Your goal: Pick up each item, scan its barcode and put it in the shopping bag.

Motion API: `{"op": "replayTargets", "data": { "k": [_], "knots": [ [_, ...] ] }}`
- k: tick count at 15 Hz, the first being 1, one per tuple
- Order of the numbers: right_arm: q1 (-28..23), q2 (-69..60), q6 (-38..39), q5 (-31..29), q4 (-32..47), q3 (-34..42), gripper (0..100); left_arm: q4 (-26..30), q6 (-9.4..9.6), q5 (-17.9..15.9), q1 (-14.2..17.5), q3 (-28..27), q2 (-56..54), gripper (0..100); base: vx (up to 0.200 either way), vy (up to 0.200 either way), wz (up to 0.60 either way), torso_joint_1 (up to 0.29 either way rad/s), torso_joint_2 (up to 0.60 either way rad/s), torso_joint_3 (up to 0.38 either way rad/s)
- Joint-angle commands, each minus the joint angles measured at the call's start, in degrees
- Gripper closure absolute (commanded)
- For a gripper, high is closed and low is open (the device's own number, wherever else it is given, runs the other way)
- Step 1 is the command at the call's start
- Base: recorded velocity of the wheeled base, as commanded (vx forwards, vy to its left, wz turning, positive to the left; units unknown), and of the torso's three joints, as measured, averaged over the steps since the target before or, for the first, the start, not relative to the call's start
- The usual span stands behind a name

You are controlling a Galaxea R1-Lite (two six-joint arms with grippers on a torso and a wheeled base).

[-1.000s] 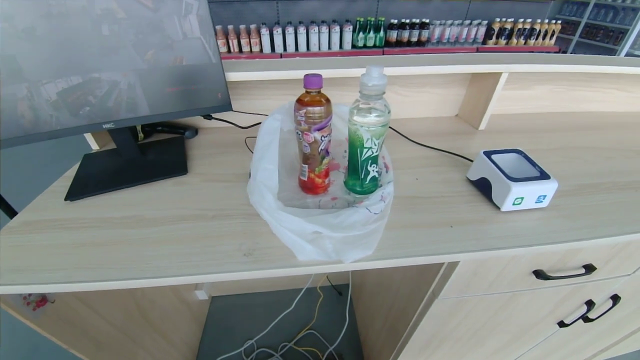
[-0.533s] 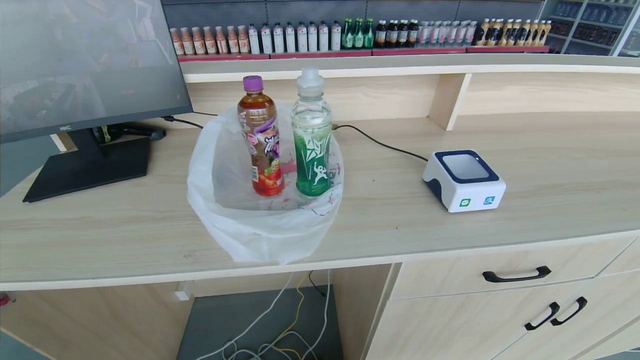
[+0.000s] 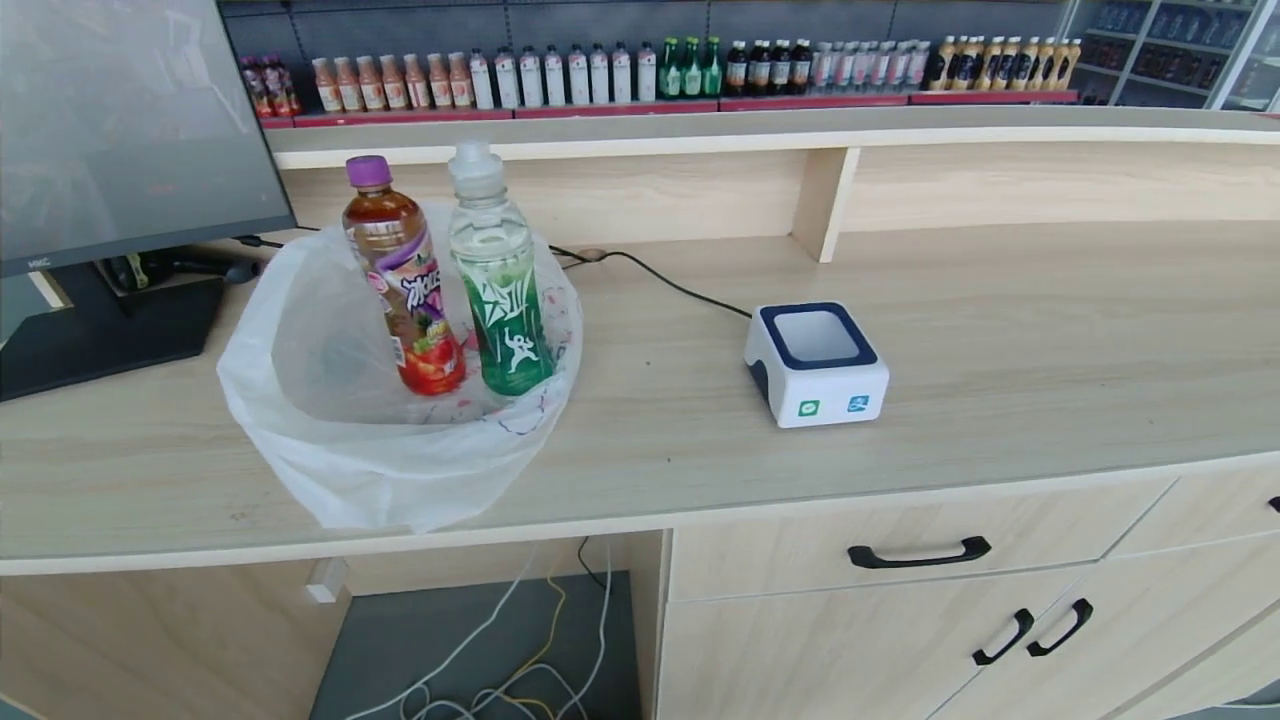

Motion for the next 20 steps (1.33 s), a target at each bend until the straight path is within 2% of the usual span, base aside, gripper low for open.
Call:
{"op": "replayTargets", "data": {
  "k": [1,10,20],
  "knots": [
    [0.1,0.1,0.0,0.1,0.0,0.0,0,0.0,-0.02,0.0,0.0,0.0,0.0,0,0.000,-0.200,0.00,0.002,0.00,0.007],
    [0.1,0.1,-0.3,0.1,0.0,0.0,0,0.0,-0.02,0.0,0.0,0.0,0.0,0,0.000,-0.200,0.00,0.001,0.00,0.003],
    [0.0,0.1,0.0,0.0,0.0,0.0,0,0.0,0.15,0.0,0.0,0.0,0.0,0,0.000,0.000,0.00,0.000,0.00,0.000]
  ]
}}
